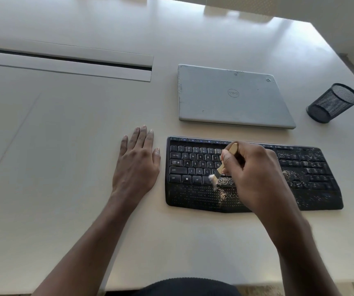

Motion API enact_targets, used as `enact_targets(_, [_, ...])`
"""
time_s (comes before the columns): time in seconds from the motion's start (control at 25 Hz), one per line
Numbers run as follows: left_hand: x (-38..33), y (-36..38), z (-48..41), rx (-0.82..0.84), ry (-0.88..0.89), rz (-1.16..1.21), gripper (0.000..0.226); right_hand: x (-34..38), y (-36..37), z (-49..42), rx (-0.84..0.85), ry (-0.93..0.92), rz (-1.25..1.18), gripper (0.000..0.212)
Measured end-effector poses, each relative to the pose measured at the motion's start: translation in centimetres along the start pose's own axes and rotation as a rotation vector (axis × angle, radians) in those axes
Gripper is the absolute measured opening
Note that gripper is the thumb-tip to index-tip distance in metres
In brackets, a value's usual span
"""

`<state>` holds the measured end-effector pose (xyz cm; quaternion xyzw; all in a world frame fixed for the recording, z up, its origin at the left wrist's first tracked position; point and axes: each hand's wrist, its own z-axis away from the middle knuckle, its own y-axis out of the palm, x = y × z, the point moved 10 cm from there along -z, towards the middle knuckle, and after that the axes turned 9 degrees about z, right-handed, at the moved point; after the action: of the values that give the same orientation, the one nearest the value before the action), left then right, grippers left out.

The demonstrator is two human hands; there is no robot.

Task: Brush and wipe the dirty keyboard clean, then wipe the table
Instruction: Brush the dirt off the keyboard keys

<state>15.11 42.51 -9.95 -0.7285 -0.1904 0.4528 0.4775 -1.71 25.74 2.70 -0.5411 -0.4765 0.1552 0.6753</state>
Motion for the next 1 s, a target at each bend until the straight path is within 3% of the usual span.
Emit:
enact_targets(0.12, [-0.1,-0.1,0.1,-0.001,0.001,0.004,0.059,0.1,-0.7,0.1,-0.07,-0.015,-0.016,0.028])
enact_targets(0.52, [-0.3,-0.2,0.1,-0.002,0.001,0.022,0.058,0.5,-0.1,0.5,0.028,-0.028,-0.044,0.025])
enact_targets(0.68, [-0.2,-0.3,0.1,-0.007,0.001,0.027,0.058,3.4,-0.8,-0.2,-0.031,-0.196,-0.088,0.009])
enact_targets(0.8, [-0.3,-0.4,0.2,-0.007,0.001,0.034,0.058,5.0,1.0,-1.0,0.025,-0.279,-0.084,0.008])
enact_targets(1.0, [-0.2,-0.4,0.2,-0.008,0.002,0.034,0.058,2.8,1.3,-1.7,0.048,-0.205,0.042,0.008])
